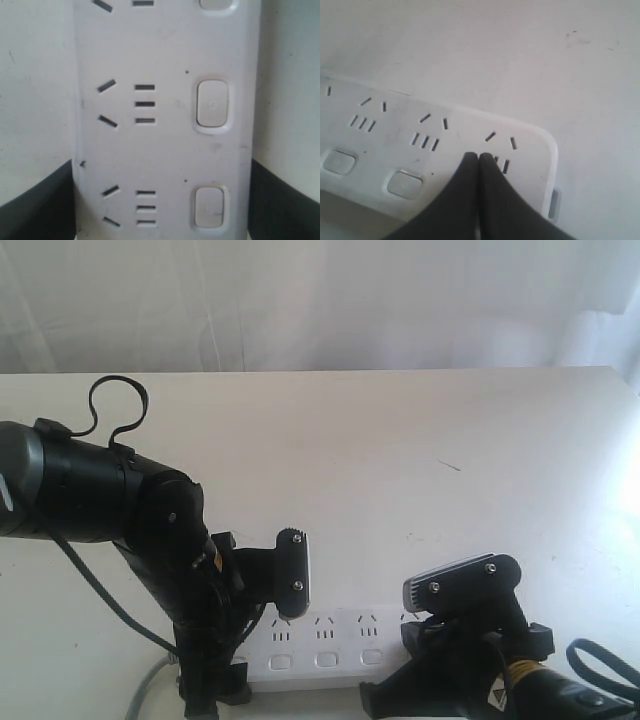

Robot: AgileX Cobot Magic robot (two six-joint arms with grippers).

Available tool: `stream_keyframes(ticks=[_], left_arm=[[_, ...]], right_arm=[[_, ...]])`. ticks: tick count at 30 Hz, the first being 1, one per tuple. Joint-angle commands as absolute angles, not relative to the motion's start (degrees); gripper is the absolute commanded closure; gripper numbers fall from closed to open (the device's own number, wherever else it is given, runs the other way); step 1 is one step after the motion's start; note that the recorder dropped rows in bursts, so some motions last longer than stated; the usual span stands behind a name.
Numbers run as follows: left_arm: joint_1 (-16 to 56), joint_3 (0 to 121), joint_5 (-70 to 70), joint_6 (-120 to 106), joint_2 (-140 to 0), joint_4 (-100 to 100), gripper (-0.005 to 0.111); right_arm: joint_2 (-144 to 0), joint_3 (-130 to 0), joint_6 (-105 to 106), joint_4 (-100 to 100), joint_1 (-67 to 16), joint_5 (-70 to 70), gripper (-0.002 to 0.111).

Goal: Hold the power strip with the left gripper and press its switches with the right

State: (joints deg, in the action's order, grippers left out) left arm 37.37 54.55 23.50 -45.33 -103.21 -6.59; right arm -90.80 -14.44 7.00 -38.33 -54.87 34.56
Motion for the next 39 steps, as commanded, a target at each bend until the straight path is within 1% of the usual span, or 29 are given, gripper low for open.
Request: stream_keyframes(ticks=[1, 11, 26, 32, 39], left_arm=[[37.29, 52.05, 29.07, -46.16, -106.47, -2.68, 0.107], [37.29, 52.05, 29.31, -46.03, -106.47, -2.68, 0.107], [37.29, 52.05, 29.31, -46.03, -106.47, -2.68, 0.107], [37.29, 52.14, 28.57, -46.03, -106.47, -3.55, 0.107], [37.29, 52.14, 28.67, -46.03, -106.47, -3.53, 0.107]], right_arm=[[-91.74, -13.88, 6.01, -37.42, -54.76, 25.39, 0.108], [-91.74, -11.42, 6.01, -38.99, -54.76, 25.12, 0.108], [-93.74, -11.32, 5.17, -38.99, -54.76, 23.74, 0.108], [-96.93, -11.32, 0.35, -34.22, -54.76, 24.25, 0.108], [-97.03, -11.32, -7.21, -25.75, -54.76, 24.48, 0.108]])
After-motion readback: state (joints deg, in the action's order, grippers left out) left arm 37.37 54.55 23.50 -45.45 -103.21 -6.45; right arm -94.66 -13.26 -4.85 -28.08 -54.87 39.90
